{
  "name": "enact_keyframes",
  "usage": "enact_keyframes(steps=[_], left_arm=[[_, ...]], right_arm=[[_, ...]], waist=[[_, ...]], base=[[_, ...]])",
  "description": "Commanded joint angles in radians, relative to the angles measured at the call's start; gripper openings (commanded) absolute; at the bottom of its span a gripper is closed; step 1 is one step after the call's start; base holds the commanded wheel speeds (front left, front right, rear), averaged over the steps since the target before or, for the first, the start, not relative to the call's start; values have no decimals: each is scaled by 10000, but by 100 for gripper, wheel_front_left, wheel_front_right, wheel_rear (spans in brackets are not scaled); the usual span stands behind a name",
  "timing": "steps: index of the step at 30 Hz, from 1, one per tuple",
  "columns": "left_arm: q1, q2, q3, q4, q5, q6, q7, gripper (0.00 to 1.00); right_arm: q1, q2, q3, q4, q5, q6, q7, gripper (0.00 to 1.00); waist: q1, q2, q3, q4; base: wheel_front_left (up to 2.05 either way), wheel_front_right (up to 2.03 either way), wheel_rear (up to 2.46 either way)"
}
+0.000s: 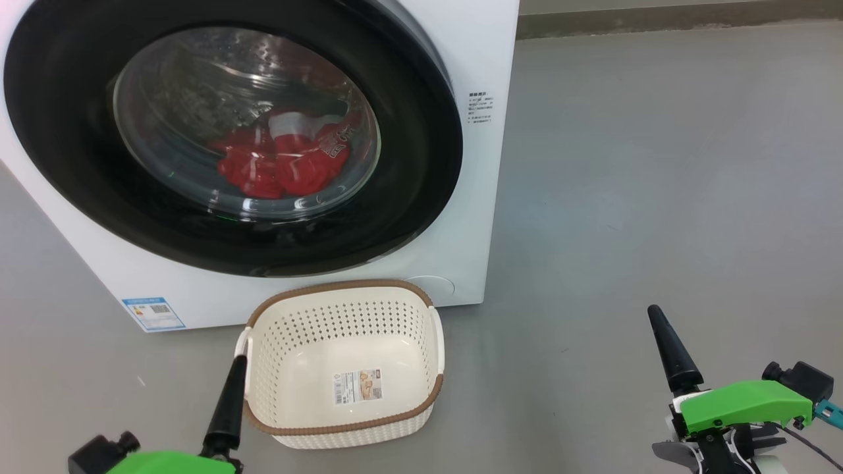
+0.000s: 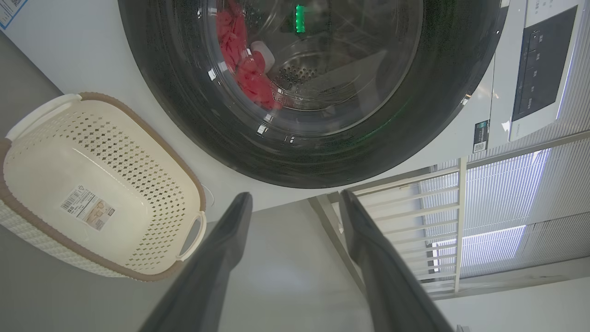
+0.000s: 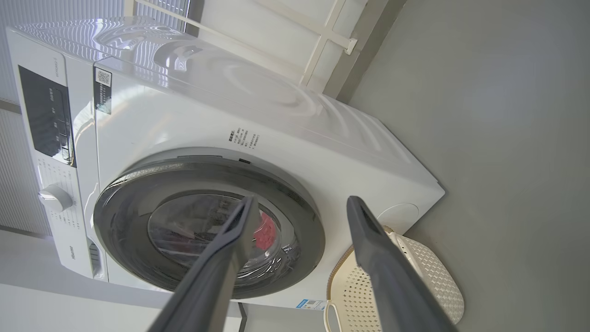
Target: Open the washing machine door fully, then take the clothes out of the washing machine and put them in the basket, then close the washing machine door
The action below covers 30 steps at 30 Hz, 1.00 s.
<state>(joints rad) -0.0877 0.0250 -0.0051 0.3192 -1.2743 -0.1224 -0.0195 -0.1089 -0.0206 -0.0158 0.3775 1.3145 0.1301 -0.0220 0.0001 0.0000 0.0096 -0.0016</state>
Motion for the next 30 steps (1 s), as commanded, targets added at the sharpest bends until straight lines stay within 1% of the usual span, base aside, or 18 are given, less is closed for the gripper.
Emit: enact_keyframes(steps=[1, 13, 18, 30], left_arm=[[-446, 121, 93, -314, 174, 17, -75, 100], [-687, 137, -138, -275, 2109, 397, -431, 100], [-804, 146, -222, -271, 2721, 451, -580, 100], [-1079, 166, -409, -172, 4587, 648, -936, 100]], right_arm=[[-580, -94, 133, -214, -156, 3, -69, 100], [-833, -125, 279, -228, -1758, 4, -422, 100], [-939, -138, 372, -191, -2298, 4, -569, 100], [-1221, -168, 425, -44, -4196, 4, -922, 100]], waist=[[-1, 0, 0, 0], [-1, 0, 34, 1], [-1, 0, 30, -1], [-1, 0, 11, -17]], base=[[0, 0, 0], [0, 0, 0], [0, 0, 0], [0, 0, 0]])
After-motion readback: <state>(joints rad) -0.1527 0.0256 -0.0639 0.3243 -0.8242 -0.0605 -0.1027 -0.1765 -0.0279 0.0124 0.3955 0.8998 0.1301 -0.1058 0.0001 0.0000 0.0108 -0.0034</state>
